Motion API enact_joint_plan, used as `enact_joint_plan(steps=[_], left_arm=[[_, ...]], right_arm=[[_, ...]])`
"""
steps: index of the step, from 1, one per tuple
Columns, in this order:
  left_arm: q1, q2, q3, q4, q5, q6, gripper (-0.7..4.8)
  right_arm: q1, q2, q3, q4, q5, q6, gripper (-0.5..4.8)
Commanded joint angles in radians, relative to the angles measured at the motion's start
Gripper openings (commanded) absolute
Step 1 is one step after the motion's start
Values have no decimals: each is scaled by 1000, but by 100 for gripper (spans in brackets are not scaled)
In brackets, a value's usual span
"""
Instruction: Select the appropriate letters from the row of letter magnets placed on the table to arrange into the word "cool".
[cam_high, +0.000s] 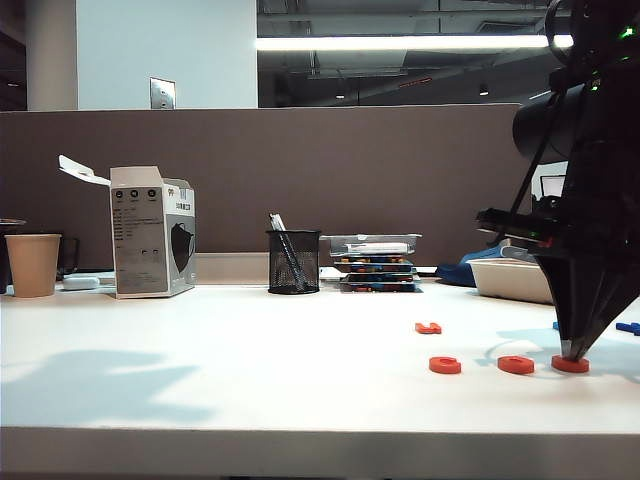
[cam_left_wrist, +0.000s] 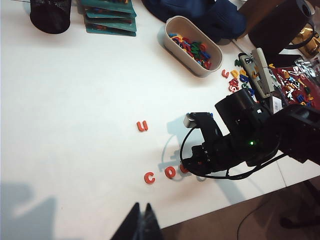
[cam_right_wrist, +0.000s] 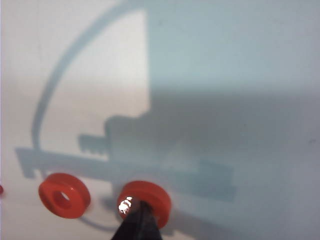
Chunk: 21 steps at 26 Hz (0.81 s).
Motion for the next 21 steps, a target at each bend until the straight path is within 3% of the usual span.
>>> enact_joint_plan(steps=[1,16,21], left_arm=[[-1,-3,2,6,-3,-2,-3],[-1,-3,2,6,-3,-2,-3],[-1,-3,2,6,-3,-2,-3]], right_arm=[[1,-16,-2,-11,4,3,-6],[-12,-95,13,20,18,3,-6],[-43,-100,91,65,144,0,20]])
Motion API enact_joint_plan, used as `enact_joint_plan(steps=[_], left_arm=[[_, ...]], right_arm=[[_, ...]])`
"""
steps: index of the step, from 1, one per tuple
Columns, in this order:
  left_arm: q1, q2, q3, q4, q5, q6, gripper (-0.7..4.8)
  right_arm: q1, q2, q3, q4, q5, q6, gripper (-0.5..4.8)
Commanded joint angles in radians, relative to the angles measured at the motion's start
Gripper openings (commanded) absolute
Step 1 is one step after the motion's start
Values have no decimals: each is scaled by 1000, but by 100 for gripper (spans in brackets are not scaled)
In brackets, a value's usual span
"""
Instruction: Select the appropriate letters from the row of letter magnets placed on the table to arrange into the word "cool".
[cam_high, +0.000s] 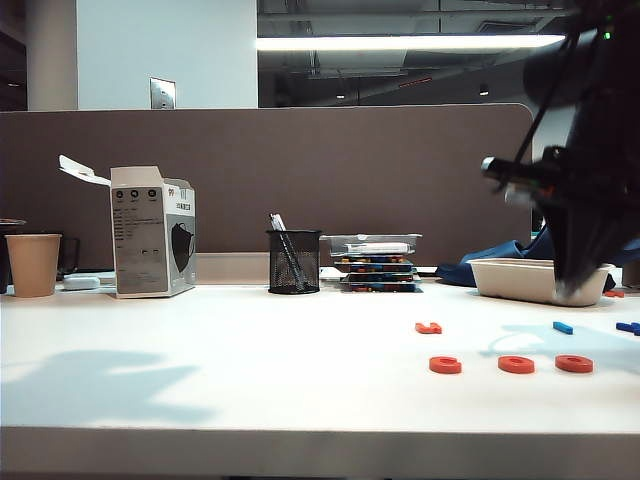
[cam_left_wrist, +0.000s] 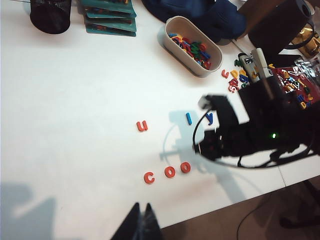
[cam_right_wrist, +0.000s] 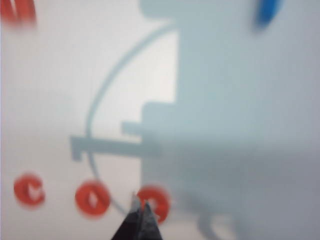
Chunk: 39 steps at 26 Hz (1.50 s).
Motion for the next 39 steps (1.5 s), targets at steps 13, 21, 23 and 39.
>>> enact_joint_plan(steps=[13,21,23,39], left_arm=[[-1,-2,2,6,-3,-2,-3],[-1,-2,2,6,-3,-2,-3],[-1,-2,2,6,-3,-2,-3],[-1,-2,2,6,-3,-2,-3]], right_arm=[[-40,254,323,-20,281,-34,171],[-40,340,332,-21,278,-34,171],[-40,354,332,-23,253,-34,171],[-41,397,332,-112,227,-63,-8]])
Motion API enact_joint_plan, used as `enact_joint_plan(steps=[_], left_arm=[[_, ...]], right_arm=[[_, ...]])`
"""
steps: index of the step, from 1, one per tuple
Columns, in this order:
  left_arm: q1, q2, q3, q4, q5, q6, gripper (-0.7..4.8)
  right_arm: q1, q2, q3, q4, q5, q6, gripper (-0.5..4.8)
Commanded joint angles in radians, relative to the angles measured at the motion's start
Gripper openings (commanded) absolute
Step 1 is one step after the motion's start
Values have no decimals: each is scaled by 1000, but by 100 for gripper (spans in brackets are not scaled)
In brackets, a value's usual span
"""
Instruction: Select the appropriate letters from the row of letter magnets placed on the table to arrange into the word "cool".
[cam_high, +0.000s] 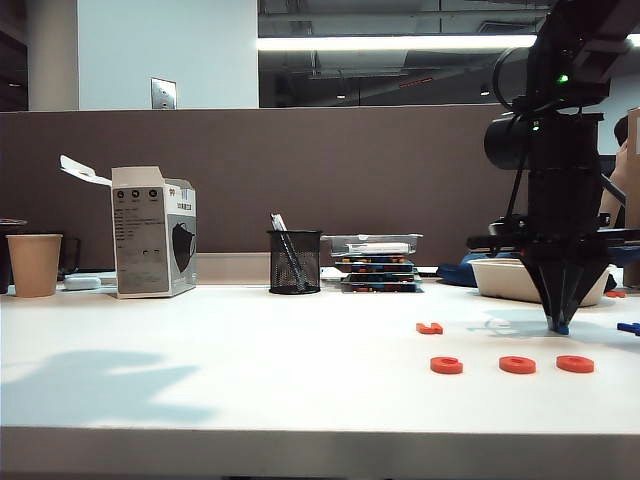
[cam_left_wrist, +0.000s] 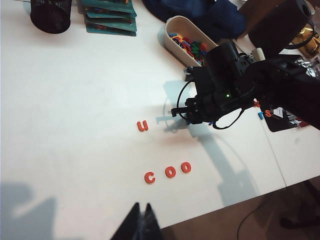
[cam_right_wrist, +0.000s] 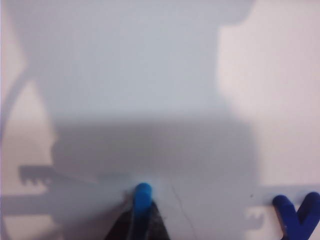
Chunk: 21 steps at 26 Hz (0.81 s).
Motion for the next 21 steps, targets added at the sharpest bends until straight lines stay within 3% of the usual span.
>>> enact_joint_plan(steps=[1,10,21], left_arm=[[-1,-3,2,6,-3,-2,-3],[-1,-3,2,6,-3,-2,-3],[-1,-1,2,6,-3,-2,-3]], right_arm=[[-2,-5,-16,-78,-20,-24,-8],[-2,-218,-81,-110,-42,-39,-8],[-1,-394,-415,48,-116,-39,-8]])
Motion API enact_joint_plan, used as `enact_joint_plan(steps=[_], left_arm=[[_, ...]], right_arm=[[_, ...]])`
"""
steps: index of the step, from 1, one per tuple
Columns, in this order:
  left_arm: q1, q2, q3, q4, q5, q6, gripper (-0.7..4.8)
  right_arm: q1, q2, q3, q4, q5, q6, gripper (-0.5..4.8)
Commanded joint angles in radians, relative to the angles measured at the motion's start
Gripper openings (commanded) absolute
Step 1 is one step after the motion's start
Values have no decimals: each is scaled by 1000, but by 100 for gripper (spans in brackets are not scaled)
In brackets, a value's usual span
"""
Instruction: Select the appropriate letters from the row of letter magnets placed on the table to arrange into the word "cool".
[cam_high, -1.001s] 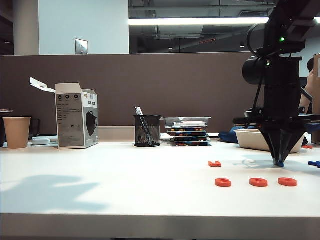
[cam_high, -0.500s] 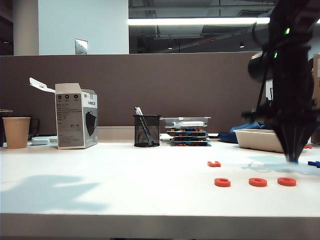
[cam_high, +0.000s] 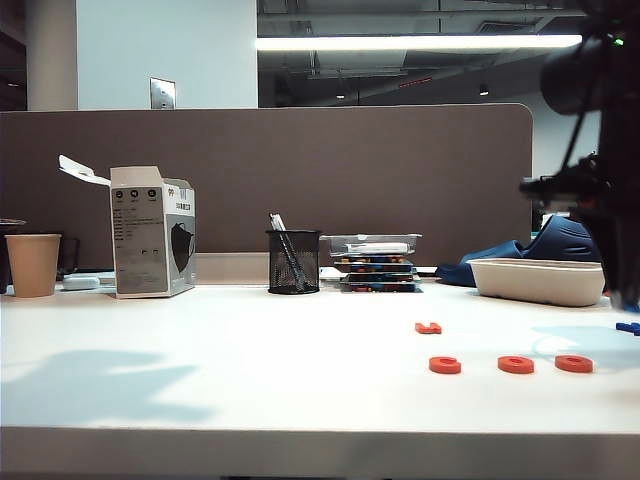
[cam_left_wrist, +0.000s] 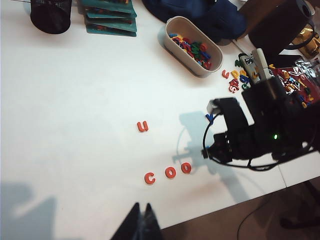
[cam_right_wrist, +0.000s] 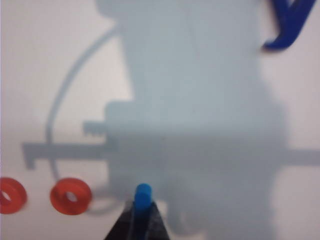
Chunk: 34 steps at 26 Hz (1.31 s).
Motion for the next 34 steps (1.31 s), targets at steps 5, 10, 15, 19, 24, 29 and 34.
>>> enact_joint_plan(steps=[5,10,15,19,24,29,34], left_arm=[[-1,0,2,6,-3,-2,-4],[-1,-1,2,6,-3,-2,-3],[-1,-1,2,6,-3,-2,-3],[-1,-1,2,6,-3,-2,-3],[-1,-1,2,6,-3,-2,-3],[-1,-1,2,6,-3,-2,-3],[-1,-1,2,6,-3,-2,-3]], right_arm=[[0,-7,-89,99,-21,-2,-8],[0,-7,-140,129,-25,-2,-8],[0,-7,-182,157,-39,5,-8],[0,-8,-183,164,-59,6,17],[0,-8,-182,163,-65,24,115],[0,-8,-182,162,-84,24,119],[0,-10,-159,134,-82,24,119]])
